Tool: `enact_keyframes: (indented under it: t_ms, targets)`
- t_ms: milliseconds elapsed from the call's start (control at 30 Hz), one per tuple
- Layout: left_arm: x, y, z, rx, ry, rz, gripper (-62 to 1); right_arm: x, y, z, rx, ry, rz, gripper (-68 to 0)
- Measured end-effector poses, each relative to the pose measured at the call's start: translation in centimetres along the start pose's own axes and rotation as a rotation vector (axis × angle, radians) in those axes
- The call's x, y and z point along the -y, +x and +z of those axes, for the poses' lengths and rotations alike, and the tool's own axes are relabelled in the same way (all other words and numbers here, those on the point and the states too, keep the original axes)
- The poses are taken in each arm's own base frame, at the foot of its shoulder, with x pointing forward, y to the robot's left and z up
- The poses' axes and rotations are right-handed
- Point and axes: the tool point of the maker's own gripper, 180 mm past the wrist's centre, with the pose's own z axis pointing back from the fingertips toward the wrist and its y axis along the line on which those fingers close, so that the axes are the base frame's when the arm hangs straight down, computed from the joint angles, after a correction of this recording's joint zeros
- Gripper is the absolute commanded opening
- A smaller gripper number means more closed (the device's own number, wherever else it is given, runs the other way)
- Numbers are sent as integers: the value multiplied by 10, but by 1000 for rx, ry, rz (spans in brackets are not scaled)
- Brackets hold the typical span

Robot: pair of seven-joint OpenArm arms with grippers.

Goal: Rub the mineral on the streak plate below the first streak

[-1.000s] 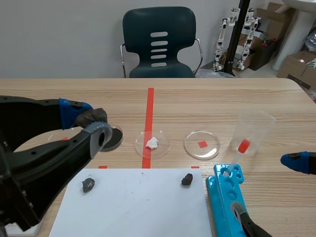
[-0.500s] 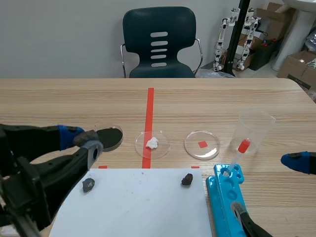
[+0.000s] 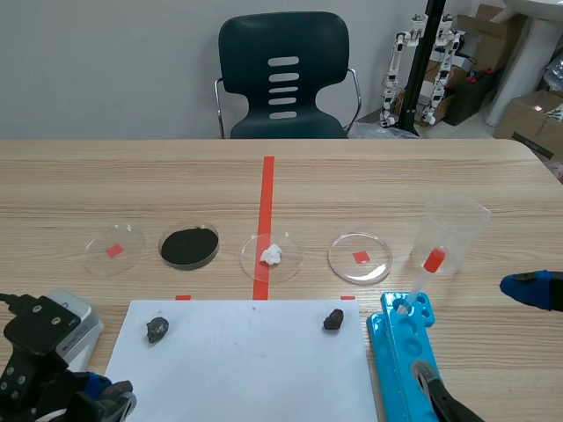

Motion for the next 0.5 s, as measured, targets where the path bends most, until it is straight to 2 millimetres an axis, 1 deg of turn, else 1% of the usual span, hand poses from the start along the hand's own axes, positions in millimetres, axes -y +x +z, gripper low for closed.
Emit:
enact_keyframes:
  t_ms: [233, 333, 500]
  targets:
    - [-39, -39, 13, -259, 148, 125, -464, 0, 0, 0, 1, 0, 0, -29]
    - [-49, -47, 18, -338, 188, 175, -464, 0, 0, 0, 1, 0, 0, -29]
    - [-65, -49, 24, -399, 254, 244, -464, 0, 0, 0, 1, 0, 0, -29]
